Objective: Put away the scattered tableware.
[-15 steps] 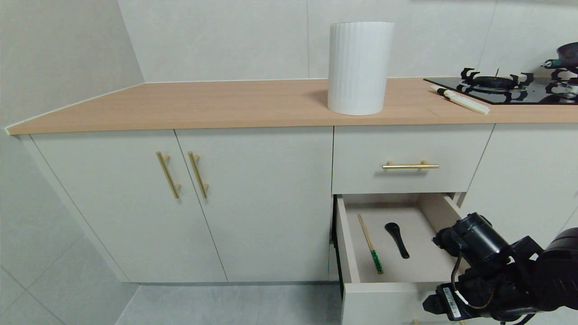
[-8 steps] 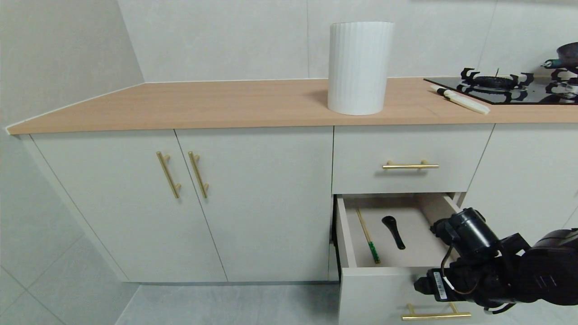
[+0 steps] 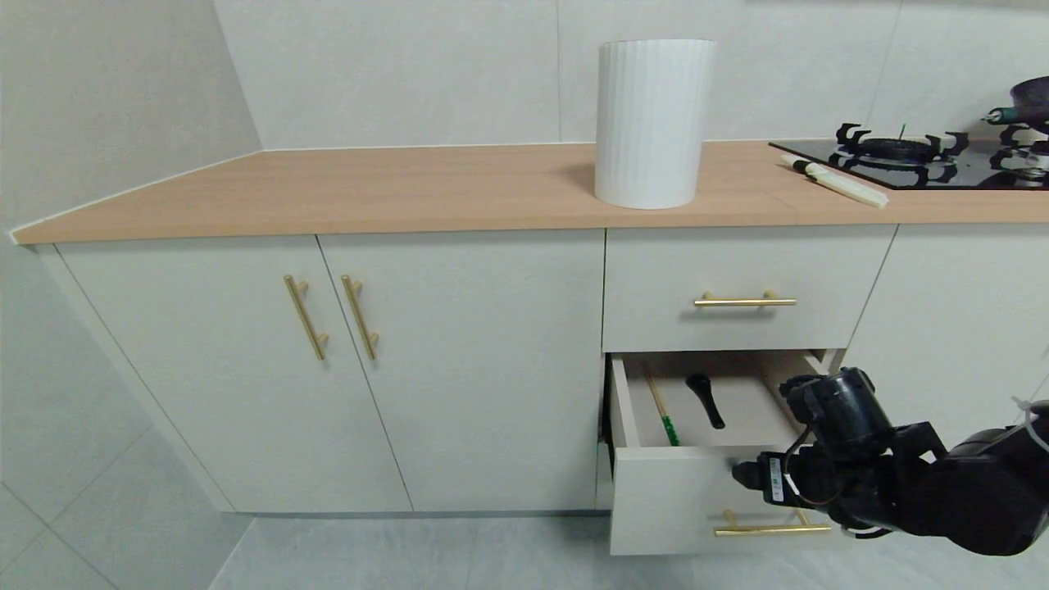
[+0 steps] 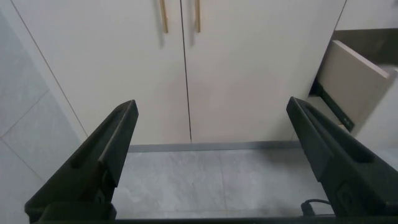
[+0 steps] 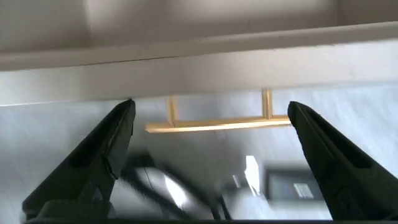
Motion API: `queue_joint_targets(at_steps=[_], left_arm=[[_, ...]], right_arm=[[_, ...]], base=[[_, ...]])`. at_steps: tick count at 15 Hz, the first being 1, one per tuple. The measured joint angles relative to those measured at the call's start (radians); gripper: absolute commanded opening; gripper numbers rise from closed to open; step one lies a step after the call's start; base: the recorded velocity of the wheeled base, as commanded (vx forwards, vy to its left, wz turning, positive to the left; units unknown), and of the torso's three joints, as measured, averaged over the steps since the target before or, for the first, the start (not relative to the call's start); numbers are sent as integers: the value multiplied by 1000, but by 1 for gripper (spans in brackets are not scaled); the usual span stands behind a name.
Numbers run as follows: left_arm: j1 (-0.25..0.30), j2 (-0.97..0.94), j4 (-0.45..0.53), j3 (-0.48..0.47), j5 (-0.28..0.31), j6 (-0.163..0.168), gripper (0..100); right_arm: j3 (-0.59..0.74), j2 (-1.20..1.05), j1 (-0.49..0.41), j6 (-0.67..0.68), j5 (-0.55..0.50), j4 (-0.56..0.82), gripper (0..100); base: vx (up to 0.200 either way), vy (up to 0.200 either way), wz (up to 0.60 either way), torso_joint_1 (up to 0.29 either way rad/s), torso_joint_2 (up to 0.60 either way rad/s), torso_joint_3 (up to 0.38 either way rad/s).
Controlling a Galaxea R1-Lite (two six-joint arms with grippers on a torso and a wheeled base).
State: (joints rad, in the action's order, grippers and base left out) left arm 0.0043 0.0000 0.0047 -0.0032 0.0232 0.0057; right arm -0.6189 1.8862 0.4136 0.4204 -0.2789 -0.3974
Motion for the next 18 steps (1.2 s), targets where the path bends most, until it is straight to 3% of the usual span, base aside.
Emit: queue_joint_targets(at_steps=[6, 10, 18], left_arm=[[0, 0, 0, 0, 0, 0, 100], [-1, 0, 0, 0, 0, 0, 100], [0, 0, 0, 0, 0, 0, 100]], right_arm=[[45, 74, -24, -9, -2, -294, 100], [10, 166, -71, -101, 1, -500, 100], [-209, 351, -127, -130, 0, -544, 100]], base=[[0, 0, 0, 0, 0, 0], [0, 0, 0, 0, 0, 0], [0, 0, 0, 0, 0, 0]])
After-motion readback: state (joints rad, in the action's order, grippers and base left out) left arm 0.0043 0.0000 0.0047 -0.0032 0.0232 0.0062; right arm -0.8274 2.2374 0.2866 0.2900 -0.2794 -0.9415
